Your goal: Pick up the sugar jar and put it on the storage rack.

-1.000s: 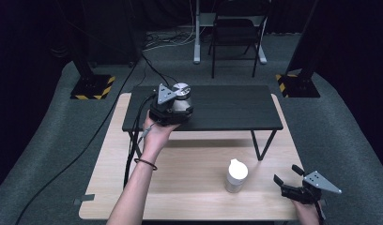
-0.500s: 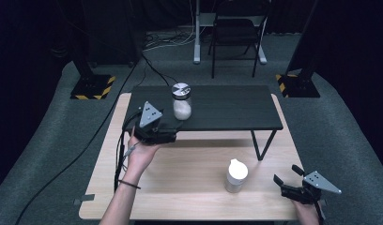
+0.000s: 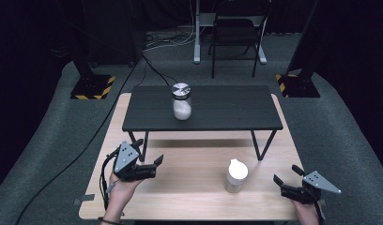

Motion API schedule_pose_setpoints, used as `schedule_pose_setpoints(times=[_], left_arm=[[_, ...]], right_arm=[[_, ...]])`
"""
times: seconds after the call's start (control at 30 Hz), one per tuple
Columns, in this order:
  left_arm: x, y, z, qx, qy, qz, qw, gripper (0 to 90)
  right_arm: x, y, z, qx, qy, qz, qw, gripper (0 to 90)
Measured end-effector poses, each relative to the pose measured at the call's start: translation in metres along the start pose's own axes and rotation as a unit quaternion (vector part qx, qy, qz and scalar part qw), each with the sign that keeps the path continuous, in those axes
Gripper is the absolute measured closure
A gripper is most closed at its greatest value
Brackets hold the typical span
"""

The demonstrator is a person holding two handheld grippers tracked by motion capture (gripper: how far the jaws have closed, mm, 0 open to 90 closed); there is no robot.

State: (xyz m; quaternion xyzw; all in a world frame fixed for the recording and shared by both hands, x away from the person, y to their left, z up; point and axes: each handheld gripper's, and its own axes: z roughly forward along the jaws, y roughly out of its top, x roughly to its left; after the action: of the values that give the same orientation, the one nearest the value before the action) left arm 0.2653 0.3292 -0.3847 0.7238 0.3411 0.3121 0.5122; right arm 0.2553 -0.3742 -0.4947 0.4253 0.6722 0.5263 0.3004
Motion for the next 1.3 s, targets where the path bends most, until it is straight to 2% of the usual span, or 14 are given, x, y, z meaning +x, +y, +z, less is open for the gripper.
schedule_pose_setpoints(times=[0.2,0.27,0.33,0.4,0.47,0.73,0.83,1.0,1.3], left_arm=[[0.0,-0.04,-0.004,0.015,0.006,-0.004,0.9999,9.8],[0.001,-0.053,-0.004,0.017,0.008,-0.011,0.9998,9.9],[-0.002,-0.062,-0.005,0.025,0.018,0.001,0.9995,9.8],[-0.004,-0.074,-0.006,0.025,0.023,0.014,0.9993,10.0],[-0.004,-0.084,-0.006,0.023,0.028,0.019,0.9991,10.3],[-0.006,-0.09,0.004,0.045,0.037,0.013,0.9982,10.1],[-0.004,-0.091,0.004,0.045,0.037,0.006,0.9983,10.0],[-0.001,-0.091,0.006,0.058,0.041,0.001,0.9975,9.9],[0.004,-0.094,0.003,0.054,0.046,-0.015,0.9974,9.9]], right_arm=[[0.0,0.0,0.0,0.0,-0.001,0.001,1.0,8.0],[0.0,0.0,0.0,0.0,0.0,0.001,1.0,8.0],[0.0,0.0,0.0,0.0,0.0,0.001,1.0,8.0],[0.0,0.0,0.0,0.0,0.0,0.001,1.0,8.0],[-0.001,0.0,0.0,0.001,0.002,0.001,1.0,7.9],[-0.001,0.0,0.0,0.001,0.002,-0.001,1.0,7.8],[-0.001,0.001,0.0,0.002,0.003,-0.001,1.0,7.9],[-0.001,0.001,0.0,0.003,0.003,-0.001,1.0,7.9],[-0.001,0.002,0.001,0.005,0.004,-0.002,1.0,7.9]])
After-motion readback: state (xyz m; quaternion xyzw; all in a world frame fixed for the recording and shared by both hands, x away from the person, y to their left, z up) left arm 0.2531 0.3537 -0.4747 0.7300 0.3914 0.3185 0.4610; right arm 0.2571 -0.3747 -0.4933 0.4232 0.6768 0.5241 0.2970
